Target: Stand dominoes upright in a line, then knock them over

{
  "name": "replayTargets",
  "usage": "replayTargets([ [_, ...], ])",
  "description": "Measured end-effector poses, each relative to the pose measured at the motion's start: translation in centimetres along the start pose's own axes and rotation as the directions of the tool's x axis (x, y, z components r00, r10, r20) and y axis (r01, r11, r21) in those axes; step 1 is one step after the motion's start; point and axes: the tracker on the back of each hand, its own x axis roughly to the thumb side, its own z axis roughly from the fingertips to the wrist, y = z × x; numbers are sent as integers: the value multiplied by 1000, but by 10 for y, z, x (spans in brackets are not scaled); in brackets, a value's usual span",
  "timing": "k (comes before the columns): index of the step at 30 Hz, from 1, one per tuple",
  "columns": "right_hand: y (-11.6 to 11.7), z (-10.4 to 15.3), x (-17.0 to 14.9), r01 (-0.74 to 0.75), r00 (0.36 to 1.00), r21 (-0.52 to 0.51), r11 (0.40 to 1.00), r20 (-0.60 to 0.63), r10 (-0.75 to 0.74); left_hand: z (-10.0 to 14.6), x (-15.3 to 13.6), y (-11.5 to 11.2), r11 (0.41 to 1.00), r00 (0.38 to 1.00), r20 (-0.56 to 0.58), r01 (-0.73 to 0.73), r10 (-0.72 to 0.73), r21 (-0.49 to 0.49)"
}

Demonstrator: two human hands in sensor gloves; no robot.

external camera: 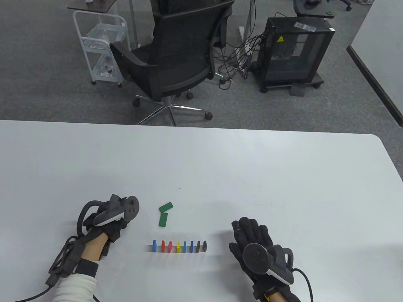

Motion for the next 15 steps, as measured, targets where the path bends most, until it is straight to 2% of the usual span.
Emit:
replayTargets([
  [6, 0, 0, 0, 1, 1000, -2, 1000, 1, -1, 15, 1, 5, 997, 999, 36, -5, 3, 81],
  [15, 0, 0, 0, -1, 1000, -4, 1000, 1, 1, 59, 18, 18, 974, 981, 189, -77, 36, 214],
])
